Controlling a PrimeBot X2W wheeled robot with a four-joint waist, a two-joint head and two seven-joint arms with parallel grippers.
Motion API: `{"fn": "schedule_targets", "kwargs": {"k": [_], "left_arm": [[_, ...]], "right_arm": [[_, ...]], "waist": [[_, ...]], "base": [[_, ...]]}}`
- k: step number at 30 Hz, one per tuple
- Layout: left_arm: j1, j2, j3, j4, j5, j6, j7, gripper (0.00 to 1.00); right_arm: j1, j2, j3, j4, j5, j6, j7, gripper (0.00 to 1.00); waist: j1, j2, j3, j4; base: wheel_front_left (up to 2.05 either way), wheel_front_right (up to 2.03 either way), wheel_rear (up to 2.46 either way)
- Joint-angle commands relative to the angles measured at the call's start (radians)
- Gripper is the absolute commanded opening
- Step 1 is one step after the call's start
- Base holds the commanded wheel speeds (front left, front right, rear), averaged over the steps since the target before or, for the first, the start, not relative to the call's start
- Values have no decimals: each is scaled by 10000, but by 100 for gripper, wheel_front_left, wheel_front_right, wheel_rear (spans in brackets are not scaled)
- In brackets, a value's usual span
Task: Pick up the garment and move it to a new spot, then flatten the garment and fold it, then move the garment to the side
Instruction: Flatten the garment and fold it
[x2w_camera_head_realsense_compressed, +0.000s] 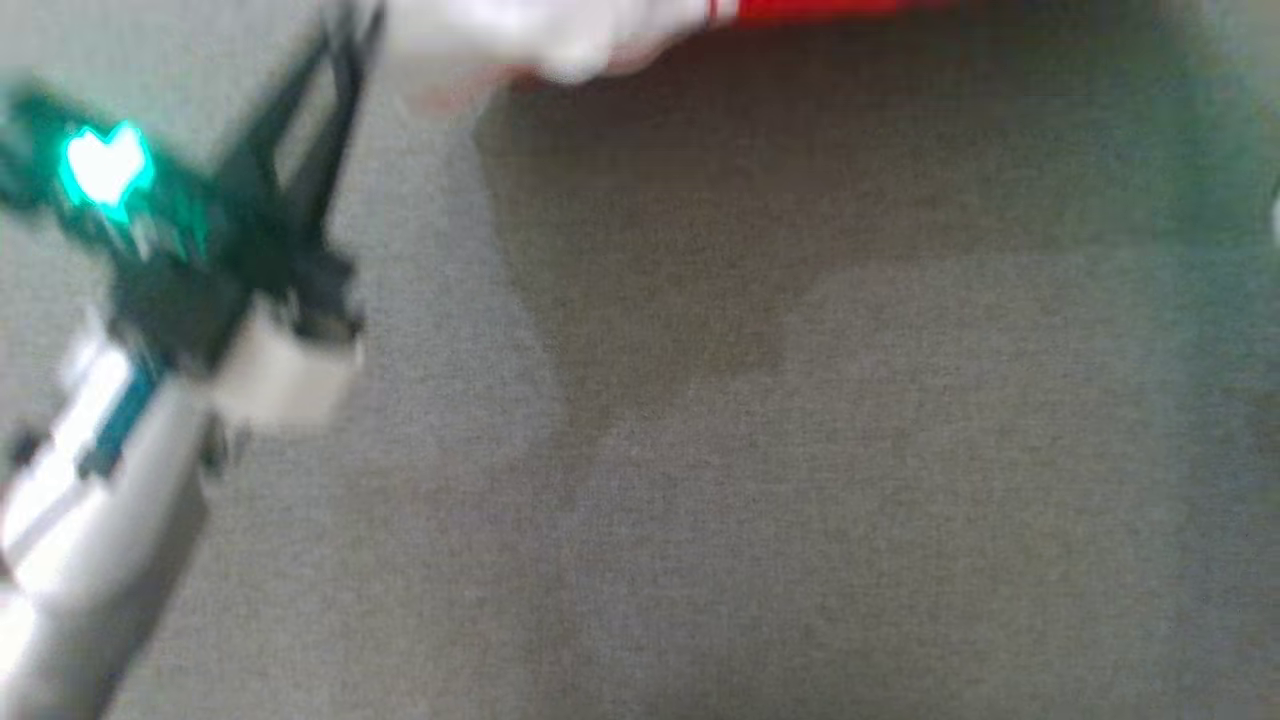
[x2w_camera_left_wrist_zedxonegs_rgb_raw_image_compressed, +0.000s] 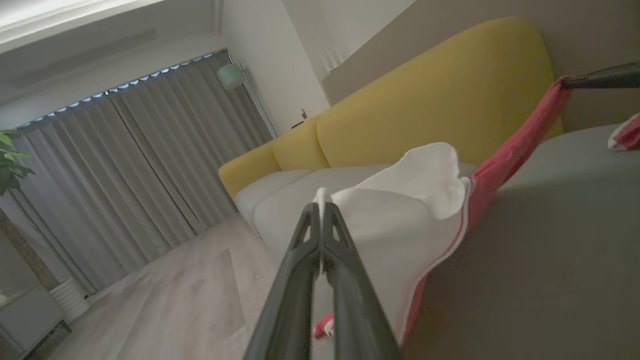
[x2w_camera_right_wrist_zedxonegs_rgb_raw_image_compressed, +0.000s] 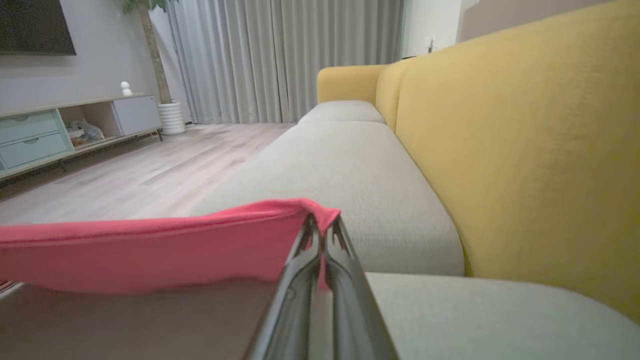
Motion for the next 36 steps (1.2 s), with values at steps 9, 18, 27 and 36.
{"fn": "schedule_targets", "kwargs": {"k": [9, 18, 27, 36], "left_arm": [[4425, 640, 559, -1214, -69, 504, 22, 0], [6230, 316, 515, -1493, -169, 487, 22, 0], [3965, -44, 499, -479, 670, -340, 22, 0], [927, -438, 252, 966, 1359, -1002, 22, 0]], "right_arm": [[5028, 444, -1476, -2525, -308, -9, -120, 0], [7380, 1216, -2301, -3883, -1010, -9, 370, 0], [6213, 1444, -2326, -3579, -1350, -9, 906, 0], [4565, 1183, -2008, -2797, -1392, -9, 1387, 0]], "waist": [[3, 0, -1549, -256], [3, 0, -1639, -344], [3, 0, -1145, -276], [3, 0, -280, -281]], "base": [[0, 0, 0], [0, 0, 0], [0, 0, 0], [0, 0, 0]]}}
